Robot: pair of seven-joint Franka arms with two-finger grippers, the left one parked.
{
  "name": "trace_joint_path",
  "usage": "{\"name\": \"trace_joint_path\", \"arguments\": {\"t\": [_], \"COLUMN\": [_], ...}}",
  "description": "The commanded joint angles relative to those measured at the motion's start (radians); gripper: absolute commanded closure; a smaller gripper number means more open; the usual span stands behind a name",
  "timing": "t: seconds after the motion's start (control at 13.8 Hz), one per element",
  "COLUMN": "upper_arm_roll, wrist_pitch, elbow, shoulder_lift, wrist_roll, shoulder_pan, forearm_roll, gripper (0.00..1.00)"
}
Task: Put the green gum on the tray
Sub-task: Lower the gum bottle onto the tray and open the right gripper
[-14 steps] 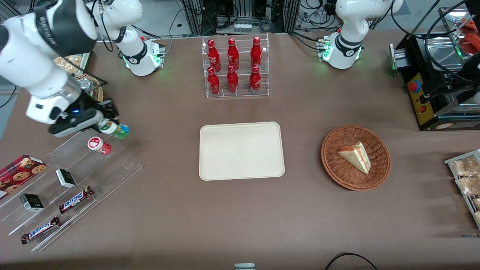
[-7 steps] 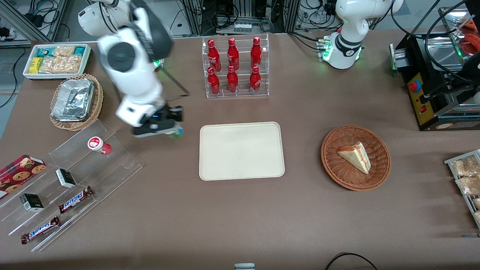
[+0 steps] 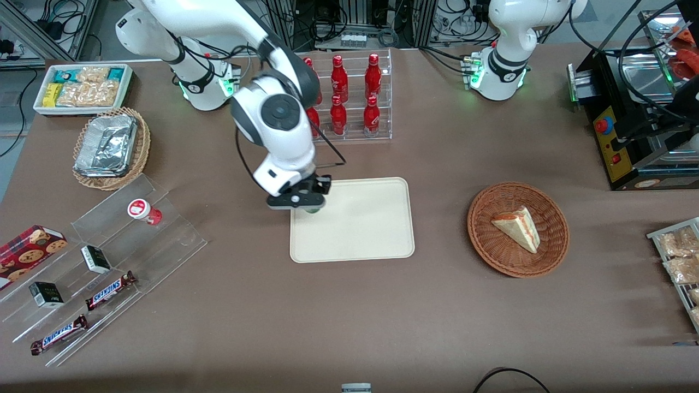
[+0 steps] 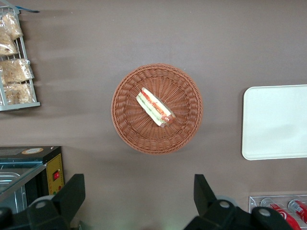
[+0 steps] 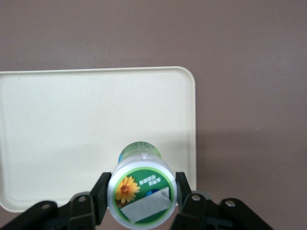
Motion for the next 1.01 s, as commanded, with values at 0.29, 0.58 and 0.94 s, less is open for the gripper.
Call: {"name": "trace_joint_path", "arguments": {"t": [0.29, 0.58, 0.94], "upper_arm_roll": [-0.01, -0.014, -0.012], "wrist_pitch": [0.066, 0.143, 0.152], "elbow": [0.176, 0.19, 0.19], "shoulder_lift": [0.218, 0.29, 0.31], "wrist_roll": [0.111, 0.134, 0.134], "shoulder_pan": [0.059, 0.086, 0.1], "forearm_roll": [-0.022, -0.035, -0.033], "gripper": [1.0, 1.0, 0.9]}}
